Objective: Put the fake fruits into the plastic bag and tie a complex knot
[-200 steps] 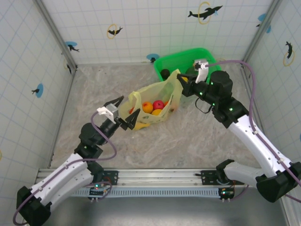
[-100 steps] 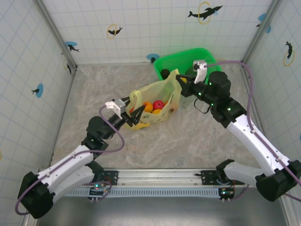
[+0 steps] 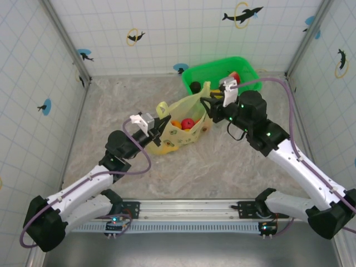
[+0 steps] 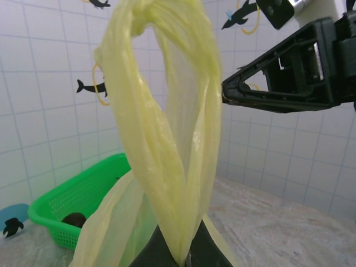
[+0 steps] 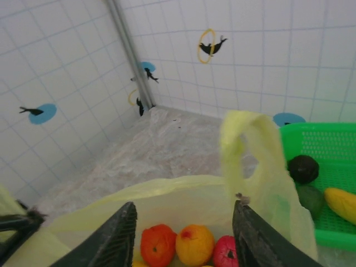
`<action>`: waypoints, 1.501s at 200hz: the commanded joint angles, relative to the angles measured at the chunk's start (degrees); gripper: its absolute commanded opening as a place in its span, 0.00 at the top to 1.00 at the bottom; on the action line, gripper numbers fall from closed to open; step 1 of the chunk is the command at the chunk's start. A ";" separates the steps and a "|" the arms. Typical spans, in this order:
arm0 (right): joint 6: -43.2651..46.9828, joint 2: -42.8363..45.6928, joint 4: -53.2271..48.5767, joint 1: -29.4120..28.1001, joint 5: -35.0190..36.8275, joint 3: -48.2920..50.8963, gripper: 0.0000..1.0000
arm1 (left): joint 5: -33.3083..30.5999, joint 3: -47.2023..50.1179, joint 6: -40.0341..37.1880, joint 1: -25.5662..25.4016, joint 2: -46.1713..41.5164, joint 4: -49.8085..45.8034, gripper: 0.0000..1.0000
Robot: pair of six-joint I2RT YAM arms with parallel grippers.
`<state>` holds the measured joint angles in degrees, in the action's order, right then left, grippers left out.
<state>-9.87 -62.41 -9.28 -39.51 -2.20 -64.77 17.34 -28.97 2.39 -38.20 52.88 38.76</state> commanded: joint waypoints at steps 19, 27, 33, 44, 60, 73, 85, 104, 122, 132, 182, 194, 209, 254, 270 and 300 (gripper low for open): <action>12.85 -1.97 -4.50 -9.25 -0.05 -9.16 0.44 | 5.99 -1.91 -3.38 0.31 -0.11 -2.66 1.00; 13.16 -3.48 -5.09 -10.71 -1.41 -10.72 0.44 | 6.37 -2.03 -3.56 0.31 -0.09 -2.85 1.00; 13.21 -4.96 -5.48 -11.62 -2.44 -11.86 0.44 | 6.68 -1.96 -3.86 0.31 -0.10 -2.98 1.00; 12.80 -7.63 -6.54 -12.74 -4.57 -14.54 0.42 | 6.98 -2.03 -4.06 0.31 -0.13 -3.29 1.00; 11.47 -11.48 -8.13 -13.57 -10.11 -17.98 0.38 | 7.85 -2.53 -4.40 0.31 0.10 -4.13 1.00; 10.06 -13.85 -8.20 -13.90 -13.75 -19.54 0.38 | 8.64 -2.92 -4.50 0.31 0.44 -5.04 1.00; 9.51 -15.55 -8.63 -14.17 -14.79 -20.84 0.38 | 9.24 -3.08 -4.59 0.31 0.56 -5.51 1.00; 9.86 -17.42 -9.42 -14.46 -13.07 -21.71 0.40 | 9.81 -2.86 -4.68 0.31 0.55 -5.53 1.00; 9.83 -17.98 -9.11 -14.50 -11.96 -21.41 0.51 | 10.02 -2.99 -4.85 0.27 0.45 -5.79 1.00; 9.60 -18.00 -8.63 -14.51 -12.16 -21.20 0.65 | 10.01 -2.93 -5.00 0.31 0.34 -5.89 1.00; -1.07 -14.35 6.10 -13.49 -7.49 -12.93 1.00 | 3.32 1.61 0.28 0.31 1.25 3.03 0.51; -5.21 -13.34 10.46 -12.91 -6.35 -10.39 1.00 | 0.49 2.86 3.09 0.31 2.56 6.88 0.44; -8.61 -12.44 15.69 -12.55 -5.34 -7.81 1.00 | -2.98 3.76 5.03 0.23 4.35 10.90 0.40; -14.36 -11.25 23.15 -12.36 -2.16 -2.61 1.00 | -5.92 5.77 3.97 -0.37 8.45 22.83 0.38; -16.35 -11.24 25.60 -12.26 -1.66 -1.27 1.00 | -4.74 5.78 2.59 -0.48 10.20 25.72 0.38; -18.38 -11.76 27.81 -12.22 -1.48 -0.44 1.00 | -1.68 5.29 2.02 -0.64 13.44 29.36 0.41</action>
<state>-24.75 -75.33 11.68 -52.01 -5.02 -66.28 13.26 -23.24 5.82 -38.28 64.31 60.84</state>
